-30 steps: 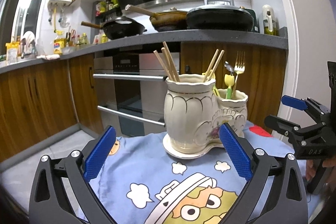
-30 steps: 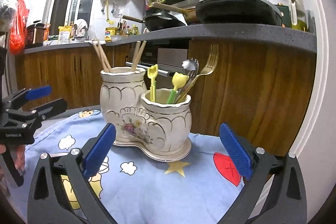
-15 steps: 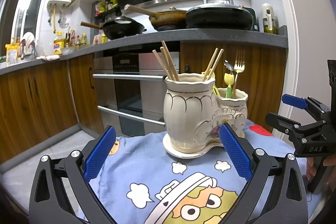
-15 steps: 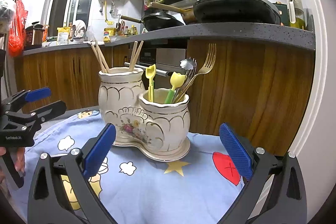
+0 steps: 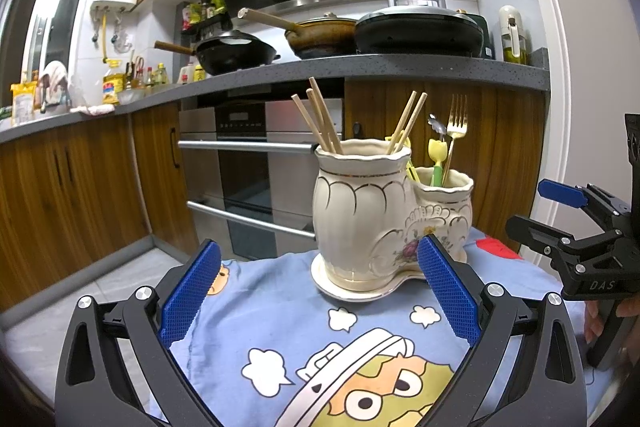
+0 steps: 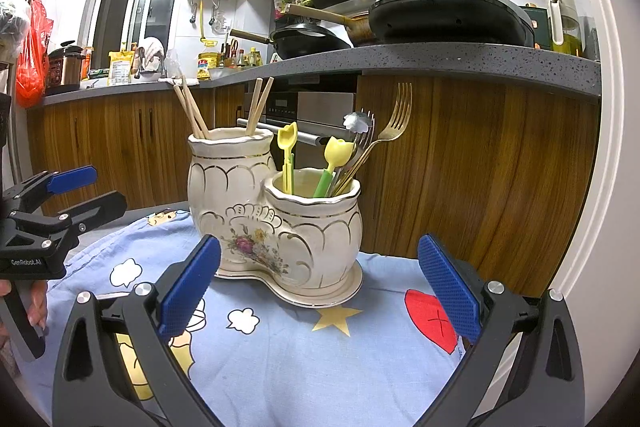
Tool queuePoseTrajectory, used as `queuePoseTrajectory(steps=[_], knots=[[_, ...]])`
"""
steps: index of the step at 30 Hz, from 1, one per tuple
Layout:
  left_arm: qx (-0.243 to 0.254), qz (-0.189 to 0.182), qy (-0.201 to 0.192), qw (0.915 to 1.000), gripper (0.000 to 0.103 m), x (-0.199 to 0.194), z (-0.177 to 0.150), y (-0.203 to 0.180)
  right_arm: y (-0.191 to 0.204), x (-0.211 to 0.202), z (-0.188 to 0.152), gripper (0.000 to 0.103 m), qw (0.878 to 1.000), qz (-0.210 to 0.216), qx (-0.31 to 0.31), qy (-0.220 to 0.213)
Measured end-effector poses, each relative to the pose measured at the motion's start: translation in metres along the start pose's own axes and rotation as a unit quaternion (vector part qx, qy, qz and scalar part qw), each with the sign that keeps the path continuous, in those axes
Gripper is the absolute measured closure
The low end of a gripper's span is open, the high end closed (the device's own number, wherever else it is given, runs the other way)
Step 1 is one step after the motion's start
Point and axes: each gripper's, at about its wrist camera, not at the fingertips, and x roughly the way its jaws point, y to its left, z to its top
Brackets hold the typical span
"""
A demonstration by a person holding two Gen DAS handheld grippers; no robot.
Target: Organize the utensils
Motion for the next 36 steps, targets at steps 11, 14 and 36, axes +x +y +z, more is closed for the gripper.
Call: queuePoseTrajectory(steps=[11,14,36], knots=[[-0.001,0.000,0.000,1.0000,0.005,0.0000,0.0000,0.0003,0.0002,0.0001,0.0001,0.005,1.000,0.000,0.000,0.000],[0.000,0.002,0.001,1.0000,0.005,-0.0002,-0.0002,0.0004,0.0002,0.0000,0.0001,0.005,1.000,0.000,0.000,0.000],[-0.002,0.000,0.006,1.0000,0.005,0.0016,-0.0040,0.0004,0.0003,-0.0001,0.0002,0.005,1.000,0.000,0.000,0.000]])
